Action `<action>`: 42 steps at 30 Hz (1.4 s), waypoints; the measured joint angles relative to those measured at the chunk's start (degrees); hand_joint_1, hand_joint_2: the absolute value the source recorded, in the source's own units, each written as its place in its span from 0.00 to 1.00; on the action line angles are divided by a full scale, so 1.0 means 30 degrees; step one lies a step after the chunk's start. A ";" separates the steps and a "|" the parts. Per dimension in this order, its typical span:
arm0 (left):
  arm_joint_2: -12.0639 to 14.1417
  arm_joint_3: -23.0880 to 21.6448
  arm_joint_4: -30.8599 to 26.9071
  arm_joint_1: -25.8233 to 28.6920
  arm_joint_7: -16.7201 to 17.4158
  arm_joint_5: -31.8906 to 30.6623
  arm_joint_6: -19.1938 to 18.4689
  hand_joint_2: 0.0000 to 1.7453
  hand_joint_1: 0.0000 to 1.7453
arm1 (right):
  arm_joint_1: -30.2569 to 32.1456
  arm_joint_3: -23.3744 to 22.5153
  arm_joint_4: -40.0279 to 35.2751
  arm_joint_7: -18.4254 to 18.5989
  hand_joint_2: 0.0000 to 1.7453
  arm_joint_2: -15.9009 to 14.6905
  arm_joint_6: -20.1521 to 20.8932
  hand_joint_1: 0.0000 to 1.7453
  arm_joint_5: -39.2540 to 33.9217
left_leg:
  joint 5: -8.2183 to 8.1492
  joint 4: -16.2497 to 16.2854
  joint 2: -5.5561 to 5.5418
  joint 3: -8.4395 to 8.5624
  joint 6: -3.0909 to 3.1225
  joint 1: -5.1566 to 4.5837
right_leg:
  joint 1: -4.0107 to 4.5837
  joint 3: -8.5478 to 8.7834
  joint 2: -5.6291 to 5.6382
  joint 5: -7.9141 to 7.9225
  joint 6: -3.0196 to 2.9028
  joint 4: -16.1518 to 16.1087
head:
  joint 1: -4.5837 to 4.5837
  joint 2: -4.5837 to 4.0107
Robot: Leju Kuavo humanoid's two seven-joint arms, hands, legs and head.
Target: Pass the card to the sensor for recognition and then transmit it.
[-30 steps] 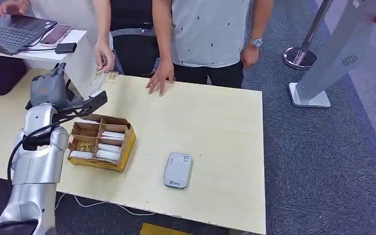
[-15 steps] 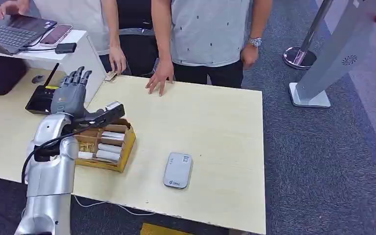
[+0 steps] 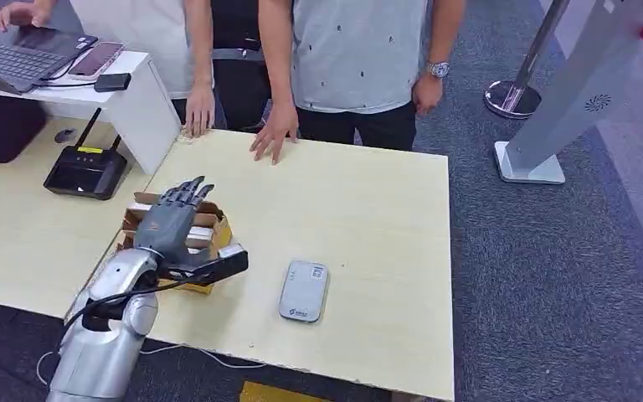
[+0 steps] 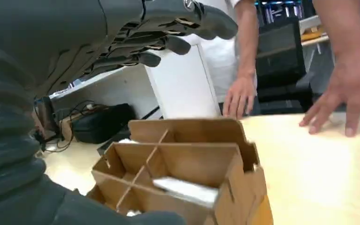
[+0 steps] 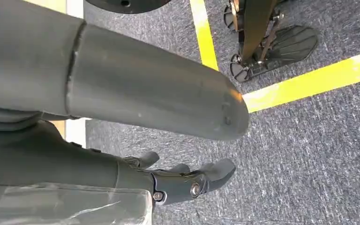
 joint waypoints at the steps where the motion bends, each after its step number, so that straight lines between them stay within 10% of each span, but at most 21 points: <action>1: 0.0138 -0.0175 -0.0073 0.0192 0.0000 0.0095 0.0000 1.00 0.00 | 0.0000 -0.0007 -0.0007 0.0000 0.00 0.0000 0.0000 0.00 -0.0036 | 0.0000 0.0000 0.0000 0.0001 0.0000 0.0000 | 0.0000 0.0003 -0.0001 0.0000 0.0000 0.0000 | 0.0007 0.0000; 42: 0.2425 -0.1536 -0.3410 0.5416 0.1363 0.0487 -0.0277 1.00 0.00 | 0.0072 -0.0299 -0.0007 -0.0029 0.00 0.0000 -0.0270 0.00 -0.0641 | -0.0002 -0.0004 -0.0005 -0.0005 0.0000 -0.0002 | 0.0000 0.0008 -0.0005 -0.0005 -0.0005 -0.0003 | 0.0000 0.0000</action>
